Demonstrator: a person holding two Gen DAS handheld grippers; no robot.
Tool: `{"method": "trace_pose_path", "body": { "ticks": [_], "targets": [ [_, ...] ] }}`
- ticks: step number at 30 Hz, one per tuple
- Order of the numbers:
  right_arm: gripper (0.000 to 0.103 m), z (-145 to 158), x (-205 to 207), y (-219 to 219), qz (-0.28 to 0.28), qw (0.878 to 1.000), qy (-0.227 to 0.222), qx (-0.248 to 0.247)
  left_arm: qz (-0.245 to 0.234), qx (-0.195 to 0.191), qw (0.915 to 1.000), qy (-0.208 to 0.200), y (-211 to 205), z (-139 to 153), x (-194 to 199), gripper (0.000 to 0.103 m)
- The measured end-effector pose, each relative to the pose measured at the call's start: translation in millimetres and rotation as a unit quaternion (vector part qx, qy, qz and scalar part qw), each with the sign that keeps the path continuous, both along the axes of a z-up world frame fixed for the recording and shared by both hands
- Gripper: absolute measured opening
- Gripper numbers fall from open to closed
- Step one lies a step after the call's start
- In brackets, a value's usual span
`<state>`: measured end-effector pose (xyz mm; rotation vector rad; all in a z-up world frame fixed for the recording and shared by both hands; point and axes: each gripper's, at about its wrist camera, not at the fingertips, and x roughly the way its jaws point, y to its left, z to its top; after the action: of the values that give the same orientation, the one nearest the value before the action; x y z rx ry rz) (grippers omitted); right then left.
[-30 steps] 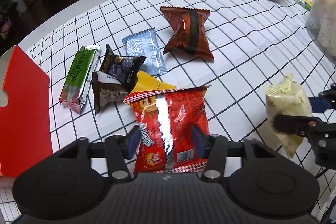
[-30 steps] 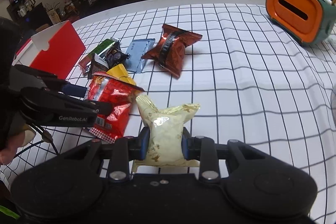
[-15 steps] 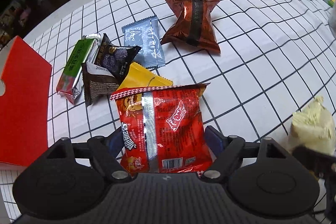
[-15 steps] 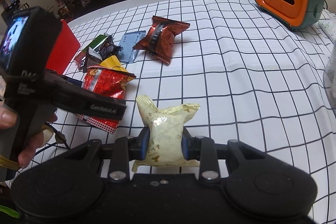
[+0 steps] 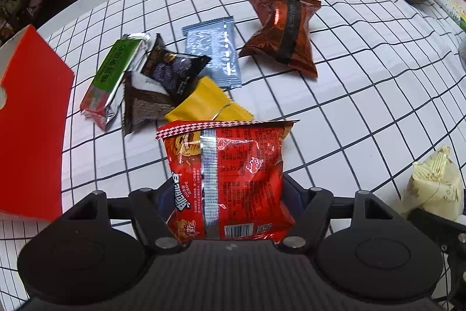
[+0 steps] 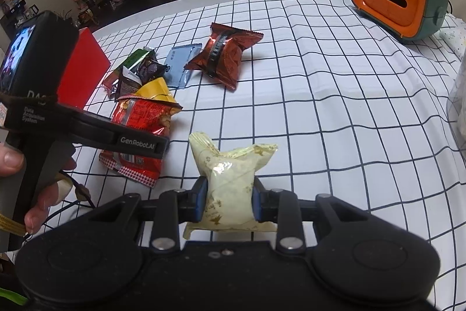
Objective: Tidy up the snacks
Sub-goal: 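Lift the cream bag with the right gripper while the left gripper carries the red chip bag over the box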
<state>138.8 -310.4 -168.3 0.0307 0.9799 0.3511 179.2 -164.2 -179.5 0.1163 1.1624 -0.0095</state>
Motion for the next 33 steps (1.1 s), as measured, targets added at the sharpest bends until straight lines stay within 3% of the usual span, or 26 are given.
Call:
{"method": "trace_pose_path", "body": {
  "ticks": [8, 15, 33],
  "targets": [
    [0.029, 12, -1, 18, 0.007, 1.000, -0.010, -0.002, 0.022, -0.031, 0.9993, 0.002, 35, 19, -17, 0.072],
    [0.029, 29, -3, 47, 0.019, 0.999, -0.027, -0.002, 0.028, -0.051, 0.9981, -0.023, 72, 48, -33, 0.072],
    [0.029, 95, 9, 166, 0.095, 0.991, -0.090, 0.011, 0.051, -0.053, 0.9924, -0.099, 181, 132, -56, 0.072]
  ]
}}
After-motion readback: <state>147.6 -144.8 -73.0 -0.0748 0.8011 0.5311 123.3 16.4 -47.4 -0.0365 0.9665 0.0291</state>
